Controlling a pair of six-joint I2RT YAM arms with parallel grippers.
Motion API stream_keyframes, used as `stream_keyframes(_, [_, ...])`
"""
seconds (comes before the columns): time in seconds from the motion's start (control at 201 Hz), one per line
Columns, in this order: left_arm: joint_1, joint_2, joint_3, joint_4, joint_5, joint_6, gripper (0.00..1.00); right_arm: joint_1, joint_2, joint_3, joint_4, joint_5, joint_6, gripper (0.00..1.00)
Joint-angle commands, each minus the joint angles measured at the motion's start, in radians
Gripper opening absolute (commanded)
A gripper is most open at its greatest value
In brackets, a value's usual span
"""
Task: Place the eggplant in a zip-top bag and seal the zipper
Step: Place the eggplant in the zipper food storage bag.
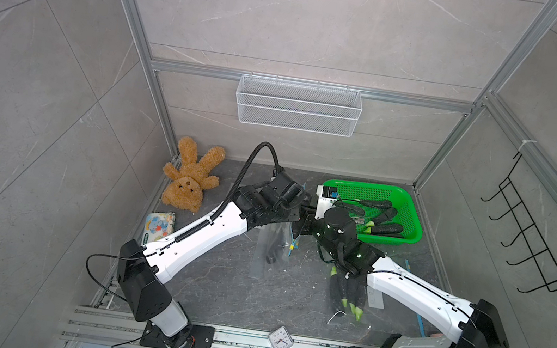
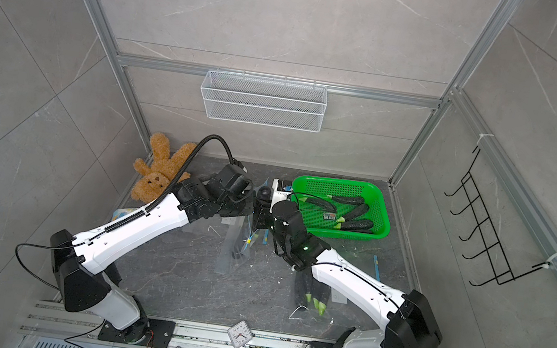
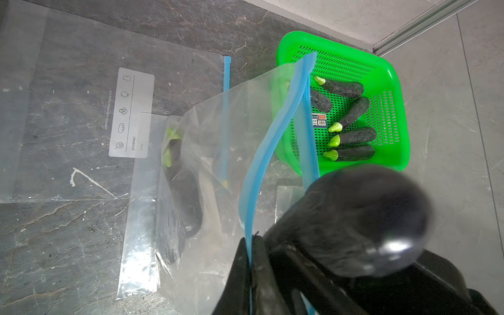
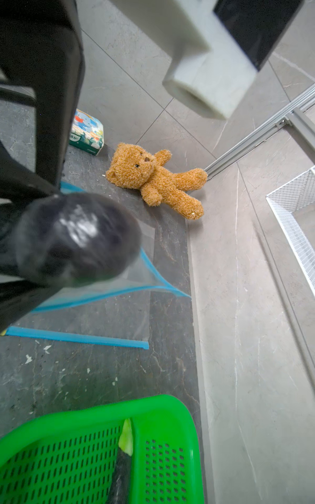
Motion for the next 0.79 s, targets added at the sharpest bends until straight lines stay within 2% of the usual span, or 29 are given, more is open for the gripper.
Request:
stream_keyframes(0.0, [0.002, -0.038, 0.012, 0.016, -0.029, -0.003, 0.00, 0.000, -0.053, 0.079, -0.082, -0.005, -0.050, 0.57])
stream_keyframes(0.144, [0.004, -0.038, 0.014, 0.020, -0.031, 0.003, 0.00, -0.022, -0.064, 0.147, -0.189, -0.044, -0.054, 0.62])
stream_keyframes(0.229, [0.004, -0.036, 0.018, 0.019, -0.030, 0.006, 0.00, -0.093, -0.071, 0.178, -0.266, -0.114, -0.020, 0.64])
stream_keyframes(0.423, [0.009, -0.042, 0.007, 0.013, -0.035, 0.012, 0.00, -0.439, 0.033, 0.349, -0.577, -0.324, 0.009, 0.72])
stream_keyframes(0.567, [0.010, -0.057, -0.012, 0.021, -0.034, 0.009, 0.00, -0.672, 0.146, 0.403, -0.677, -0.404, 0.011, 0.75])
stream_keyframes(0.697, [0.010, -0.067, -0.031, 0.035, -0.037, 0.008, 0.00, -0.786, 0.324, 0.494, -0.751, -0.413, -0.033, 0.75])
stream_keyframes(0.786, [0.010, -0.063, -0.032, 0.036, -0.035, 0.010, 0.00, -0.823, 0.448, 0.552, -0.749, -0.457, -0.062, 0.71])
